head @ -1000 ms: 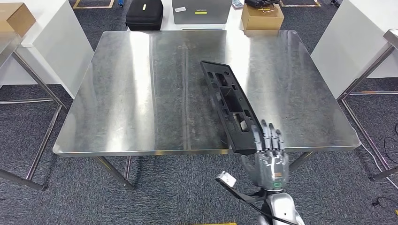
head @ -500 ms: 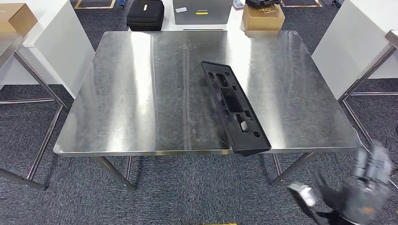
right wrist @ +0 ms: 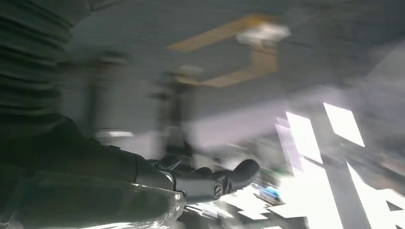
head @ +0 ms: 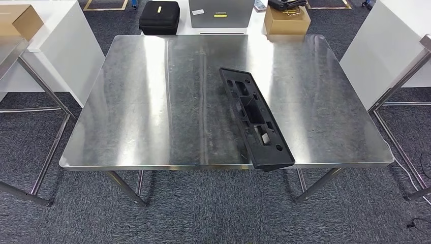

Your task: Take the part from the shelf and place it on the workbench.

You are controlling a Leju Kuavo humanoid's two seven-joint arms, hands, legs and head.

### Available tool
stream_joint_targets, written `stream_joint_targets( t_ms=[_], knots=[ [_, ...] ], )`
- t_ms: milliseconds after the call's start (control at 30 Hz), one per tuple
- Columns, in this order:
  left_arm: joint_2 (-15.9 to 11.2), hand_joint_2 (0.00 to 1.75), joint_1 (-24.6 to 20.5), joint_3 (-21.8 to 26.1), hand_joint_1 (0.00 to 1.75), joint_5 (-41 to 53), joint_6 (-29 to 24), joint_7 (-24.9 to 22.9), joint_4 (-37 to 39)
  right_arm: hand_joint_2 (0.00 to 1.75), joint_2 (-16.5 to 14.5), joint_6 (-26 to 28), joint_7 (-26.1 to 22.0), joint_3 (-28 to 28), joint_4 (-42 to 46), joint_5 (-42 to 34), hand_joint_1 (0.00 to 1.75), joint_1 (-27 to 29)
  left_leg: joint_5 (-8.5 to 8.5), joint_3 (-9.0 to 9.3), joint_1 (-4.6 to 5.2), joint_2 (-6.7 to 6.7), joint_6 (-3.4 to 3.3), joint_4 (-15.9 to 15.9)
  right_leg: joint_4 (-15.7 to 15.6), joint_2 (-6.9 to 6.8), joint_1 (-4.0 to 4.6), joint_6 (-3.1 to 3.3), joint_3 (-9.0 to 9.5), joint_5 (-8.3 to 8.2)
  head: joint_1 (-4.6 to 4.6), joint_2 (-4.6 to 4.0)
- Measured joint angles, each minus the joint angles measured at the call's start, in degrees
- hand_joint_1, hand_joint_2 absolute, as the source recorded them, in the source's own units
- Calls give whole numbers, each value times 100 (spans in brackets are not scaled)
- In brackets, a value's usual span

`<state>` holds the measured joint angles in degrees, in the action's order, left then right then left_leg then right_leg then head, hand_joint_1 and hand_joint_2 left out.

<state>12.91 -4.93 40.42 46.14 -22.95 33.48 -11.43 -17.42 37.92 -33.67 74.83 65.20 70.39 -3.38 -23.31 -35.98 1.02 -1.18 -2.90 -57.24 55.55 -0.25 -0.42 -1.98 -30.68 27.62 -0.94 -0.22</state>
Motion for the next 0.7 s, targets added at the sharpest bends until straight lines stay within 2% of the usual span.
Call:
stream_joint_targets(
  t_ms=[67,133,200,267,333,467,700],
  knots=[
    [-5,0,5,17,0,0,-9,-22,0,0,-27,0,402,420,-286,301,0,-44,-4,2,1,1,4,0,1,2,1,-4,26,1,-2,0],
    [-7,0,3,35,0,6,-10,-86,0,87,-42,0,932,703,-579,520,0,-96,-7,11,0,8,8,0,2,10,3,-3,44,2,6,0],
    [-6,0,1,44,0,50,-1,-194,0,175,10,0,1679,865,-1055,637,0,-169,-18,27,-3,11,10,1,1,11,5,9,35,12,6,0],
    [-9,0,2,43,0,148,40,-325,0,175,151,-29,2253,910,-1800,789,0,-224,-30,39,-4,11,14,1,0,11,6,20,33,22,-5,0],
    [-17,0,2,31,0,260,121,-479,0,175,333,-225,2499,912,-2644,974,0,-257,-34,45,-4,14,15,1,0,12,6,22,37,23,-10,0],
    [-38,0,5,-15,0,363,208,-637,2,0,611,-656,2652,914,-3848,1068,0,-316,-34,49,-3,11,13,1,0,10,5,22,42,24,-1,0],
    [-70,0,2,-110,0,549,616,-1032,4,0,898,-1188,2439,910,-4783,1198,0,-370,-35,49,-3,11,13,1,1,11,5,22,43,25,0,0]
  ],
)
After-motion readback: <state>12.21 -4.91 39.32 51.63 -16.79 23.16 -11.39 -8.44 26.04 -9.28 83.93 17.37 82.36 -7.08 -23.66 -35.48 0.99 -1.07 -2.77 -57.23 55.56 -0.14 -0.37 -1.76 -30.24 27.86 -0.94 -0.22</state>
